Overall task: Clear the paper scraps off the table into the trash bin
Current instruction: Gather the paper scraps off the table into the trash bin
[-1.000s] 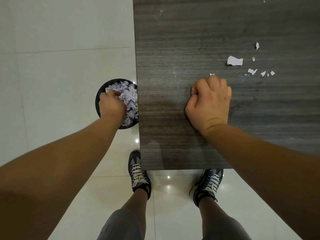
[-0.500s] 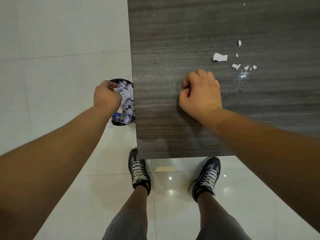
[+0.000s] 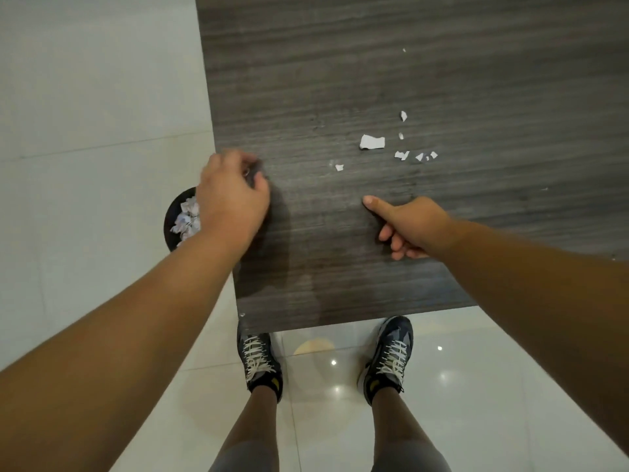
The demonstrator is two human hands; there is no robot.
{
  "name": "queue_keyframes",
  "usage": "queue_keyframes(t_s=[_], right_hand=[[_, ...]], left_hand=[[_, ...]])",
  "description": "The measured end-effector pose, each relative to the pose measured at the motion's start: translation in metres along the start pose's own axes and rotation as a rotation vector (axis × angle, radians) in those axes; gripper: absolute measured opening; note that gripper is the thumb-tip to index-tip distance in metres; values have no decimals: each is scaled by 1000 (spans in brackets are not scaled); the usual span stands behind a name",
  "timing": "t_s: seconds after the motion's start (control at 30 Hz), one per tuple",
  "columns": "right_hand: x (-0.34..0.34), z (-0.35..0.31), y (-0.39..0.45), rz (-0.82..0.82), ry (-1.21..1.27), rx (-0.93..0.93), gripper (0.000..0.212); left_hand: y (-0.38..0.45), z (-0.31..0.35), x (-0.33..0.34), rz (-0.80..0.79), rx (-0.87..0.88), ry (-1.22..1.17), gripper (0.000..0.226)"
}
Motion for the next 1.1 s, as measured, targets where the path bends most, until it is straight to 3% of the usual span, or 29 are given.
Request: queue_keyframes(t_s=[0.1, 0.23, 0.33, 0.73, 0.9, 1.1], right_hand=[[2, 1, 3, -12, 20, -8, 77], [2, 1, 6, -14, 25, -8, 81], [2, 1, 7, -27, 17, -6, 79], [5, 10, 11, -45, 26, 62, 82], [8, 14, 15, -71, 42, 76, 83], [8, 15, 15, -75, 51, 72, 82]], left_hand=[[-9, 62, 18, 36, 158, -16, 30], [-10, 113, 78, -206, 120, -90, 31], [-7, 143, 99, -215, 166, -45, 38], [23, 177, 122, -200, 185, -5, 5], [34, 221, 123, -177, 342, -113, 12], [22, 249, 149, -267, 556, 144, 22]])
Point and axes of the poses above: each hand's wrist, its own y-axis towards the middle knuckle, its own x-axis out of the palm, z = x × y, the point moved 10 cm from there along y, towards the middle knuckle, and after that the axes turned 5 degrees about -x, right-handed, at the moved point
